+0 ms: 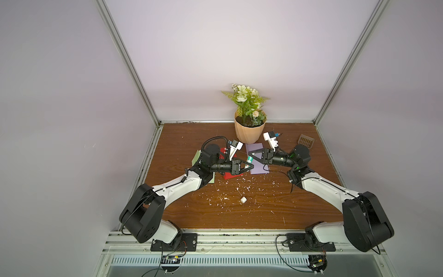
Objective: Seal the envelope with a glue stick
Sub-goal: Unscrew the glue stick.
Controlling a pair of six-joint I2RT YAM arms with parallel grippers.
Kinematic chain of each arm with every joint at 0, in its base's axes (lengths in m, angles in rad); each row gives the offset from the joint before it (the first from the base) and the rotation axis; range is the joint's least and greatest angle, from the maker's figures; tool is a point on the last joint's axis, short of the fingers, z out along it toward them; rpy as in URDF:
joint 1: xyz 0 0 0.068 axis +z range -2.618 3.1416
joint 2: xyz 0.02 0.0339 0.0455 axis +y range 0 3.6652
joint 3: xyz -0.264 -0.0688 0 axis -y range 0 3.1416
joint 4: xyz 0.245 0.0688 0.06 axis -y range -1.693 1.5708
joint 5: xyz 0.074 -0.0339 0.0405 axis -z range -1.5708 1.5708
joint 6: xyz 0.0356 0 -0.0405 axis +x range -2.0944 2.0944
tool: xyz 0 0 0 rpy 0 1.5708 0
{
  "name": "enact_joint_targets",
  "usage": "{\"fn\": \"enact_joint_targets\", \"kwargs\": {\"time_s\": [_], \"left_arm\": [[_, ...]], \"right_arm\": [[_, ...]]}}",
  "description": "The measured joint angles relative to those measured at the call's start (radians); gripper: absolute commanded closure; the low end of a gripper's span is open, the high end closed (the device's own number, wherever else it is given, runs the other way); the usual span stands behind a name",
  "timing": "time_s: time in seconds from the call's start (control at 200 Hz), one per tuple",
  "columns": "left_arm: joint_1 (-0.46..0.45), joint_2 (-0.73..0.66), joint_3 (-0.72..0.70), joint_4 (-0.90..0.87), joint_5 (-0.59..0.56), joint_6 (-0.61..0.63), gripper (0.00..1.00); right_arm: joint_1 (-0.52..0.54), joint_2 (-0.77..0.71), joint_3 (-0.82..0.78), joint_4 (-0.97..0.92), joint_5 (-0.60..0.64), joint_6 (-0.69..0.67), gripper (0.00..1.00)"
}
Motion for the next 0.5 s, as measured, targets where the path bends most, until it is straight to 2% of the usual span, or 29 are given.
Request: {"fn": "enact_joint_targets", "kwargs": {"time_s": [0.08,0.14,0.325,0.5], "left_arm": [[0.000,0.000,-0.006,0.000,0.000,0.000,0.99],[0.000,0.000,-0.013,-0.002,0.000,0.000,0.99],[0.000,0.000,-0.018,-0.002,0.000,-0.001,0.99],[0.000,0.000,-0.018,-0.004,-0.003,-0.006,0.99]], "right_arm": [[0.000,0.008,0.000,-0.003,-0.003,0.002,0.53],[0.000,0.008,0.002,-0.016,-0.002,-0.011,0.49],[0.000,0.008,0.022,-0.064,0.000,-0.056,0.53],[0.000,0.006,0.050,-0.194,0.023,-0.153,0.59]]}}
